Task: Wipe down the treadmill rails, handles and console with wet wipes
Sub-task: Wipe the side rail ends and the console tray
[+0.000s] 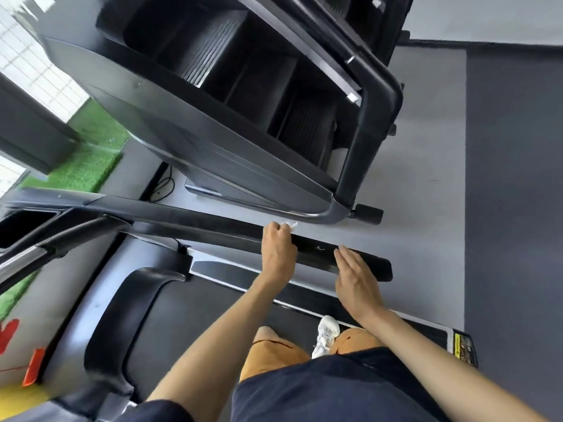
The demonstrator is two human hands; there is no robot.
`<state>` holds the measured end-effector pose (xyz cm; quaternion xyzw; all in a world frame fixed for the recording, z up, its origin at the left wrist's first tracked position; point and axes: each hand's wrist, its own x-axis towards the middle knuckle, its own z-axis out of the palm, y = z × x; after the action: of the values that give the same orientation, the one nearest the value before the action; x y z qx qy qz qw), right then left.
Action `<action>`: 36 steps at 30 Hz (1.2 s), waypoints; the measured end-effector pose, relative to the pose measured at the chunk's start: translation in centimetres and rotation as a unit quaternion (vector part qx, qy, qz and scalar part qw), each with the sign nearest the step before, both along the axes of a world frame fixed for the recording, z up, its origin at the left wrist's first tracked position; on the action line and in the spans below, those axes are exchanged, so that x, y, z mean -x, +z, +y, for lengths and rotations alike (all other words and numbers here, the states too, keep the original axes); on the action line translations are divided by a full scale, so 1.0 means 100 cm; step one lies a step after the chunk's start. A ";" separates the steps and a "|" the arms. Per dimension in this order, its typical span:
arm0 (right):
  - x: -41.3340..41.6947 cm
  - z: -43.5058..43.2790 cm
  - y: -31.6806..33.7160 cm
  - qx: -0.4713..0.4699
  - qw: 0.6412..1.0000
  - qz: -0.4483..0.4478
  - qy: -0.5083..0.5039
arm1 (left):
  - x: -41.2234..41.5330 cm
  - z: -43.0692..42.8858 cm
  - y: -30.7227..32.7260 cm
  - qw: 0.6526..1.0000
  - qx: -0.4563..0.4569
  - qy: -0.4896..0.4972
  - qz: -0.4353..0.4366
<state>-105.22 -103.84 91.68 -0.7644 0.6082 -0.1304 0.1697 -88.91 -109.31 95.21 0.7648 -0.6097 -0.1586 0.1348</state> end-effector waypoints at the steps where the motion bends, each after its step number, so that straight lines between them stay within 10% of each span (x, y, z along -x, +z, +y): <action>1: 0.001 -0.001 0.000 0.000 1.000 0.004 0.005 | 0.015 0.000 0.000 0.998 -0.018 -0.054 0.018; 4: 0.004 -0.004 0.001 0.001 1.000 -0.001 -0.003 | 0.030 -0.004 0.005 0.978 -0.031 -0.191 0.082; 13: -0.002 -0.002 0.000 -0.008 1.000 0.007 -0.010 | -0.049 -0.026 0.005 0.998 0.008 0.042 -0.039; 21: 0.005 0.001 0.021 -0.072 0.997 -0.007 0.007 | 0.038 0.006 0.004 0.974 -0.030 -0.203 0.100; 30: 0.005 0.011 0.023 -0.081 0.996 0.029 -0.007 | -0.066 -0.024 0.015 0.999 0.031 0.015 0.004; 36: 0.010 0.002 0.028 -0.093 0.994 0.047 0.010 | -0.002 0.011 -0.005 0.999 0.011 -0.036 0.008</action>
<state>-106.18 -103.60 94.46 -0.7565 0.6174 -0.0352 0.2127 -88.71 -108.17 94.75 0.7397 -0.6374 -0.1624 0.1423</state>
